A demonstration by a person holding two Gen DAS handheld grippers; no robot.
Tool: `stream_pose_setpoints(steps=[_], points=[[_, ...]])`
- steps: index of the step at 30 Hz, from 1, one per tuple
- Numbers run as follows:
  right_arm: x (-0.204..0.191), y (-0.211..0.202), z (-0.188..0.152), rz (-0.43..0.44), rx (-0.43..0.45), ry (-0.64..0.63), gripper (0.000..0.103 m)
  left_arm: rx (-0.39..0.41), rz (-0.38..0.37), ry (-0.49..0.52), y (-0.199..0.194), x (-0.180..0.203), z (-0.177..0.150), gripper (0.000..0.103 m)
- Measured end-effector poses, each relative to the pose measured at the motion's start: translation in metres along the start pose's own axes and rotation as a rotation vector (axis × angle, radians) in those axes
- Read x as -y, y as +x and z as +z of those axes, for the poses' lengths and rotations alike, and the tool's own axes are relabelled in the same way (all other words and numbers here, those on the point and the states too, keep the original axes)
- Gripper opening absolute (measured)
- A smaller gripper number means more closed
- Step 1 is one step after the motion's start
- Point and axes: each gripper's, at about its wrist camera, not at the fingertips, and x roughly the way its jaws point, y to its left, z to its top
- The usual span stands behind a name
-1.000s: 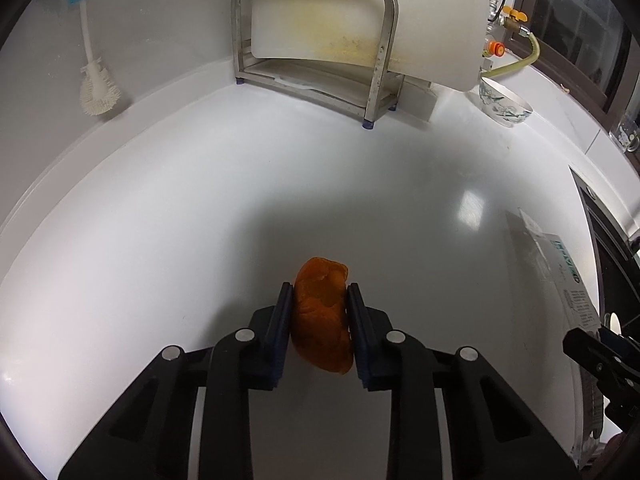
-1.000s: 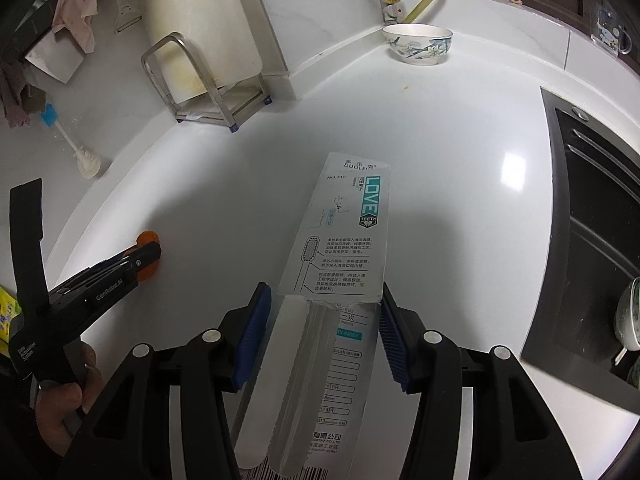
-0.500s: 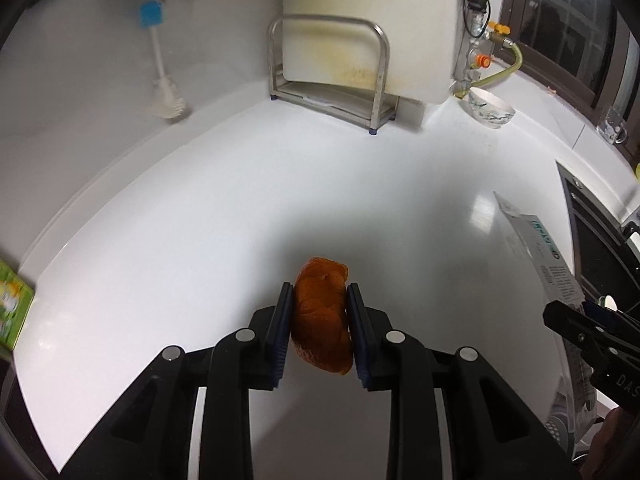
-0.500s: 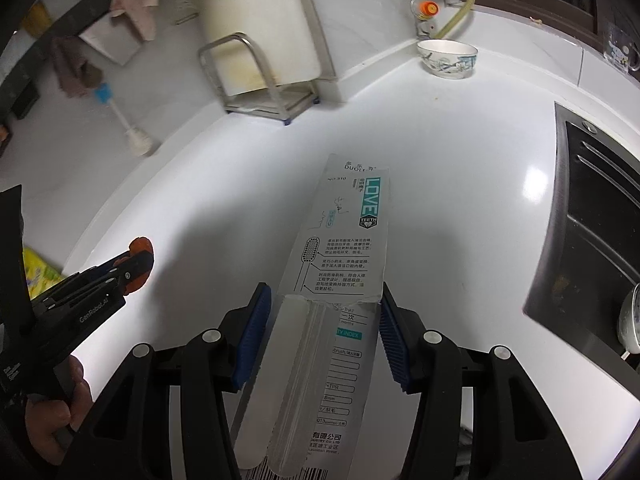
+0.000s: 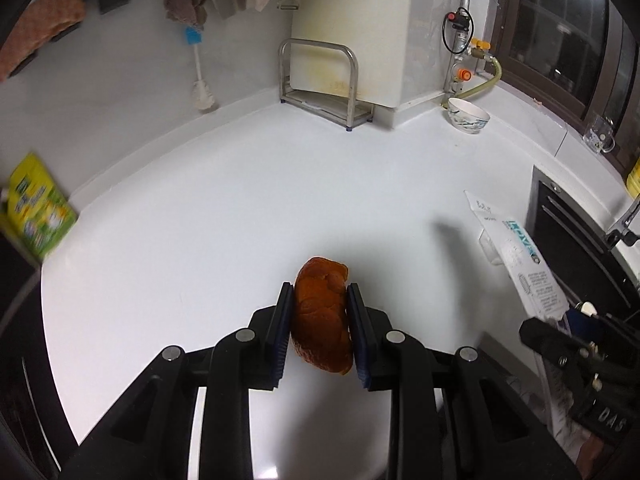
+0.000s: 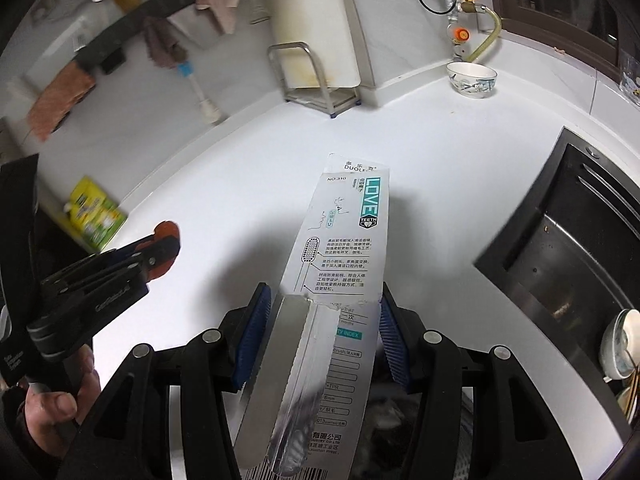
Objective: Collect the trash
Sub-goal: 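Carry the orange peel and toothbrush package over the wastebasket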
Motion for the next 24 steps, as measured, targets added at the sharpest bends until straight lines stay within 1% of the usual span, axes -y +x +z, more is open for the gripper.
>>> stream_pose_setpoints(steps=[7, 10, 13, 18, 24], points=[[0.032, -0.053, -0.045, 0.066, -0.023, -0.093, 0.051, 0.007, 0.016, -0.069, -0.044, 0.049, -0.046, 0.027], [0.048, -0.068, -0.066, 0.089, -0.043, -0.121, 0.051, 0.006, 0.036, -0.074, -0.059, 0.070, -0.067, 0.027], [0.064, -0.075, -0.085, 0.110, -0.076, -0.135, 0.051, -0.009, 0.048, -0.078, -0.070, 0.087, -0.090, 0.027], [0.086, -0.080, -0.117, 0.131, -0.141, -0.134, 0.051, -0.070, 0.057, -0.054, -0.074, 0.109, -0.119, 0.027], [0.091, -0.073, -0.142, 0.150, -0.225, -0.133, 0.051, -0.141, 0.034, -0.014, -0.061, 0.127, -0.147, 0.027]])
